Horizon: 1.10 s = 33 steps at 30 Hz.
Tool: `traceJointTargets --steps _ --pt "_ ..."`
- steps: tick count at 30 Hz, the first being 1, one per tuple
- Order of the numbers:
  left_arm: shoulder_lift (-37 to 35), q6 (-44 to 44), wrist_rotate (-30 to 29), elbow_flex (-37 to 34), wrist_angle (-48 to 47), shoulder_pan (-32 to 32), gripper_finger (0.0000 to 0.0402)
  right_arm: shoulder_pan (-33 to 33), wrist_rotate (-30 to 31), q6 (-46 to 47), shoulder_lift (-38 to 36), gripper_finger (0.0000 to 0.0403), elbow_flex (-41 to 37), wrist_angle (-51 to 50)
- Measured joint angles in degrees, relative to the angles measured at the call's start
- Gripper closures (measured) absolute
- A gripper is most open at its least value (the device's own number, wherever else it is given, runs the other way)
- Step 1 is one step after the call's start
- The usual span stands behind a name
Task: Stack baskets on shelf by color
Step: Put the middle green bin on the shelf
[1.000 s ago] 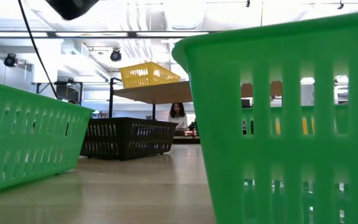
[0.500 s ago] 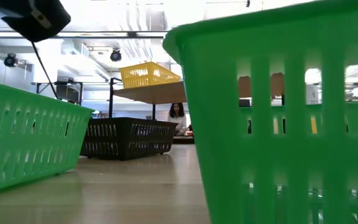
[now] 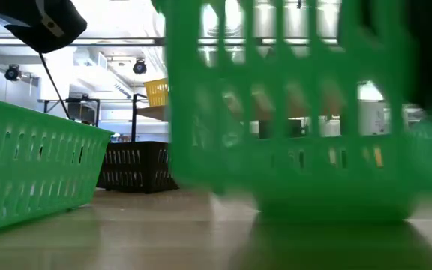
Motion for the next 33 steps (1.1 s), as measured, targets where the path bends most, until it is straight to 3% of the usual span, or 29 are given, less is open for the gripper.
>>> traceJointTargets --steps 14,22,25,33 --pt "-3.5 -1.4 0.1 0.1 -3.1 -0.8 0.0268 -7.1 -0.1 -5.0 -12.1 0.0394 11.2 -8.6" --pt "-6.3 -3.8 -1.4 -3.3 -3.0 -0.8 0.0268 -12.1 11.5 -12.3 -21.1 0.0394 11.8 -8.9" --pt "-6.9 -6.0 -1.6 -4.1 -2.9 -0.8 0.0268 -15.3 16.1 -15.4 -23.2 0.0394 11.8 -8.9" --pt "-7.2 -7.4 -3.1 -4.0 -2.7 -0.8 0.0268 -28.5 14.3 -24.1 -23.7 0.0394 11.7 -16.5"
